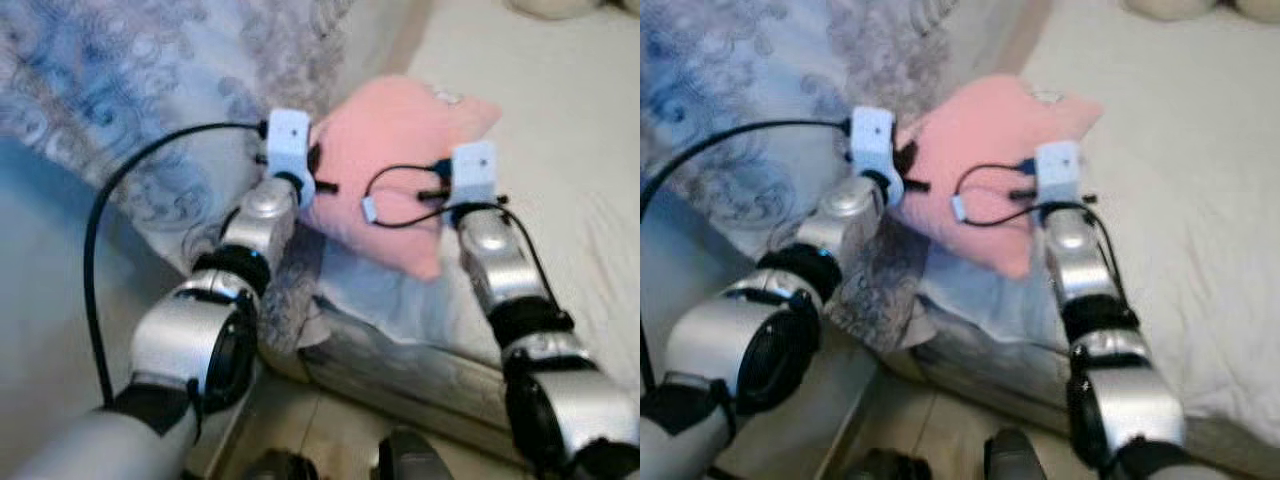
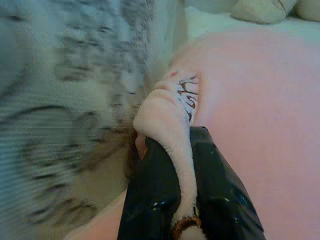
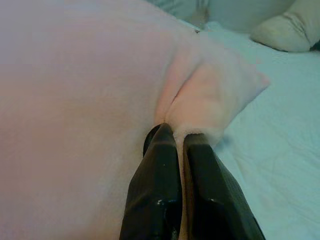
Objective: Clean up the room
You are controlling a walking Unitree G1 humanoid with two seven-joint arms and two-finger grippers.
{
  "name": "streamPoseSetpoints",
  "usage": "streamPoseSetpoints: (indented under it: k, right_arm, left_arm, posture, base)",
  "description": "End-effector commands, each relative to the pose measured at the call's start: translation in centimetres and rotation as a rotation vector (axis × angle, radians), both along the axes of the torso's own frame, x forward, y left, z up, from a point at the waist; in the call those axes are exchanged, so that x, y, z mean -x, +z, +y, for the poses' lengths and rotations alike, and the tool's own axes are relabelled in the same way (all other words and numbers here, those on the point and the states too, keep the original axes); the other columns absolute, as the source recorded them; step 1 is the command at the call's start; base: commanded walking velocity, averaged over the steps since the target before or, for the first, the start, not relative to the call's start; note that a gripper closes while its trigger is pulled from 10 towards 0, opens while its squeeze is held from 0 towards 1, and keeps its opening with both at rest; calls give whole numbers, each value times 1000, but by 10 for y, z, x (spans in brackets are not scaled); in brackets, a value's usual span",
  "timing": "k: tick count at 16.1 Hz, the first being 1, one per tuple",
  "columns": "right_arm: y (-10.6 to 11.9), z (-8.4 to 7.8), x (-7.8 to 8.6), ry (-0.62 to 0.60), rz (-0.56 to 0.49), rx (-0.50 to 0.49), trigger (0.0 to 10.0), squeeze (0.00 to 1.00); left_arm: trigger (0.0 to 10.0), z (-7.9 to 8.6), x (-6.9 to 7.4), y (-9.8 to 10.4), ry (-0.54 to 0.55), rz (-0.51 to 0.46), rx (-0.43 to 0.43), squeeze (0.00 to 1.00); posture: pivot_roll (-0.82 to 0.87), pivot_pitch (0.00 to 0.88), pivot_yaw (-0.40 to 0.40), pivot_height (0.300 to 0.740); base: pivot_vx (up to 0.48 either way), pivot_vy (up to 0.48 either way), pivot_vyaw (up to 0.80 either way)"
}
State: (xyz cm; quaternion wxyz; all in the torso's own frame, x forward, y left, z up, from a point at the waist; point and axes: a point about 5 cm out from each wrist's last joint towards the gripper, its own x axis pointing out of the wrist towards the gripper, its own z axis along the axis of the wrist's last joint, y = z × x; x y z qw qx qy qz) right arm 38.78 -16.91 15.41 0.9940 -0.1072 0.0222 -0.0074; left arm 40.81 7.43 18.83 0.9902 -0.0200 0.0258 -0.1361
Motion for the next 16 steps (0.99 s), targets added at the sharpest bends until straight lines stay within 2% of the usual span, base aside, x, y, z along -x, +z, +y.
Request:
streamPoseSetpoints:
  k: [1,4,6,7,8,9,10,11,12,14,16]
  right_arm:
    - [12,8,-5,26,-47,15,10000,0]
    - [15,-1,-11,27,-22,106,10000,0]
    - [22,-6,-13,-5,-45,58,10000,0]
    - [27,-7,-11,-46,-93,21,10000,0]
    - [31,-7,-4,-94,-163,-16,10000,0]
    - [34,-7,5,-132,-222,-13,10000,0]
    - [37,-5,30,-193,-333,20,10000,0]
    - [36,-3,41,-207,-358,15,10000,0]
    - [28,4,67,-225,-375,21,10000,0]
    - [19,5,79,-236,-346,16,10000,0]
    - [15,4,85,-241,-301,30,10000,0]
  left_arm:
    - [10000,15,-6,14,80,-36,37,0]
    - [10000,16,-8,21,144,-40,40,0]
    - [10000,8,-8,23,118,-48,55,0]
    - [10000,3,-6,26,76,-87,30,0]
    - [10000,-3,-4,26,21,-124,24,0]
    - [10000,-7,-1,25,-16,-156,14,0]
    - [10000,-9,6,23,-63,-210,30,0]
    - [10000,-8,9,22,-71,-229,41,0]
    - [10000,-9,20,17,-69,-248,68,0]
    - [10000,-11,25,12,-76,-266,51,0]
    - [10000,-15,25,6,-91,-245,33,0]
  posture:
    - [-194,48,109,731]
    - [-190,79,102,731]
    - [-194,91,110,731]
    - [-193,96,114,731]
    - [-198,102,118,731]
    - [-204,104,121,731]
    - [-205,104,124,731]
    - [-204,104,123,731]
    - [-200,101,117,731]
    - [-205,95,114,731]
    - [-213,87,112,731]
  base:
    - [0,0,0]
    - [0,0,0]
    - [0,0,0]
    - [0,0,0]
    - [0,0,0]
    - [0,0,0]
    - [0,0,0]
    - [0,0,0]
    - [0,0,0]
    - [0,0,0]
    - [442,0,0]
